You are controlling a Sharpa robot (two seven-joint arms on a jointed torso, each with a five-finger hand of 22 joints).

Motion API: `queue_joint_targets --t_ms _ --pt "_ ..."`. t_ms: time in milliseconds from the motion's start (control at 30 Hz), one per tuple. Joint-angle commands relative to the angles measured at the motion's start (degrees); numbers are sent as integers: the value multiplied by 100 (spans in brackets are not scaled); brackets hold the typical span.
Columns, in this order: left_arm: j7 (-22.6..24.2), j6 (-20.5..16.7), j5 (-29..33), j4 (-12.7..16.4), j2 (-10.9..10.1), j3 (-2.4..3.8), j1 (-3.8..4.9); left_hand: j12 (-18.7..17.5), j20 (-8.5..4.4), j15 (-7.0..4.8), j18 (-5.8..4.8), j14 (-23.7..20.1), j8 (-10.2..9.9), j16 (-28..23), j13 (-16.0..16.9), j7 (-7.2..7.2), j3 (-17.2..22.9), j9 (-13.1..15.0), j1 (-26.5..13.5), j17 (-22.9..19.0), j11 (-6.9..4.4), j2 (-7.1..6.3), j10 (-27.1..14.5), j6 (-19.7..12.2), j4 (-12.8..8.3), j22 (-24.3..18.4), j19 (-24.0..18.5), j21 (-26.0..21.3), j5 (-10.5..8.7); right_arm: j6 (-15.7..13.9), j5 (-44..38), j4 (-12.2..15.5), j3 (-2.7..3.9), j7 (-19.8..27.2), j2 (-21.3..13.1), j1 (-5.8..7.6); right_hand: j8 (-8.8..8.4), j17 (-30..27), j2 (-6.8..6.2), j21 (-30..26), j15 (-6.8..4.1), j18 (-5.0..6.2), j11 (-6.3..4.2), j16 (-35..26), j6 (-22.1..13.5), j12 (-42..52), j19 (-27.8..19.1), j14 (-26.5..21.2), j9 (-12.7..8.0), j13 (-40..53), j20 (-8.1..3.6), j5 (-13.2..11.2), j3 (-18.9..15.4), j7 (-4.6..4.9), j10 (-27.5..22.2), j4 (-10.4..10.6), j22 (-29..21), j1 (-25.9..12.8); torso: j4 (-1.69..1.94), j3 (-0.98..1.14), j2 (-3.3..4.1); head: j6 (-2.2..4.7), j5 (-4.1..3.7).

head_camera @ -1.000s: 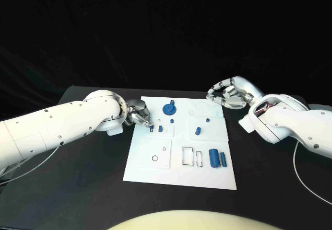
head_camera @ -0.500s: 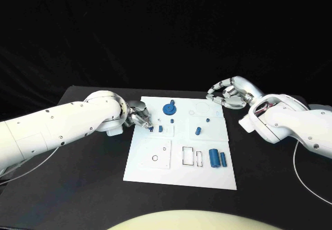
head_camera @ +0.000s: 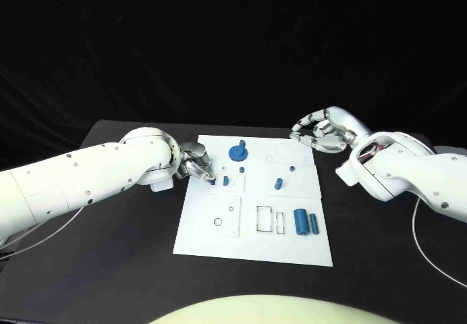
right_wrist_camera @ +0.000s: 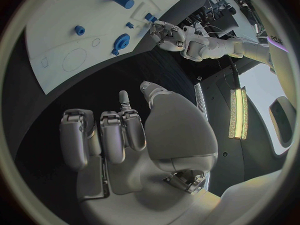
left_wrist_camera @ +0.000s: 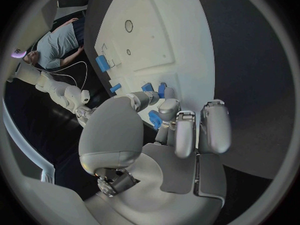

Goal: Assemble the parts on the task board

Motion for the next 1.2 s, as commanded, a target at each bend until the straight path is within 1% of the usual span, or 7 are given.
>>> queue_joint_targets --t_ms 33,167,400,800,1000,1200 --pt "-50 137 -32 -3 17 -10 -16 29 -22 -55 -14 565 13 -27 16 -5 1061 -7 -18 1395 0 35 42 45 -1018 6 28 39 37 30 -15 9 1 33 -1 -3 24 1035 -2 -29 -31 -9 -23 -22 22 -18 256 493 0 794 -51 28 24 -5 2 -1 1033 -45 4 0 -3 -3 -4" --pt "-60 170 -32 4 14 -13 -17 38 -22 -55 -13 566 13 -25 29 -5 1062 -7 -19 1398 0 34 49 46 -1019 2 26 36 38 30 -15 10 1 31 -4 -3 24 1035 -2 -29 -31 -9 -23 -22 22 -18 256 493 0 794 -51 28 24 -5 2 -1 1033 -45 -5 4 2 -7 4" --pt "-50 192 -28 21 5 -14 -18 45 -23 -56 -13 565 12 -25 41 -7 1065 -9 -23 1397 -2 26 58 52 -1024 3 26 37 45 32 -15 8 1 30 -7 -3 24 1035 -2 -29 -31 -9 -23 -22 22 -18 256 493 0 794 -51 28 24 -5 2 -1 1033 -45 0 -2 0 -10 1" --pt "-19 175 8 32 23 -13 -19 55 -26 -59 -15 565 12 -26 56 -13 1076 -14 -28 1396 -7 13 74 68 -1036 14 31 43 69 32 -15 8 1 31 -4 -3 24 1035 -2 -29 -31 -9 -23 -22 22 -18 256 493 0 794 -51 28 24 -5 2 -1 1033 -45 2 0 -1 -21 4" --pt "-47 264 12 25 59 -15 -19 61 -28 -60 -14 565 12 -26 67 -14 1078 -16 -31 1396 -8 8 83 74 -1040 6 28 38 76 32 -15 10 1 30 -4 -3 24 1035 -2 -29 -31 -9 -23 -22 22 -18 256 493 0 794 -51 28 24 -5 2 -1 1033 -45 4 1 -1 -31 6" --pt "-100 393 6 22 89 -17 -18 81 -30 -62 -15 569 11 -19 97 -17 1080 -20 -38 1409 -10 -6 104 84 -1047 13 31 42 92 34 -15 9 1 28 -4 -3 24 1035 -2 -29 -31 -9 -23 -22 22 -18 256 493 0 794 -51 28 24 -5 2 -1 1033 -45 -2 4 -1 -41 8"
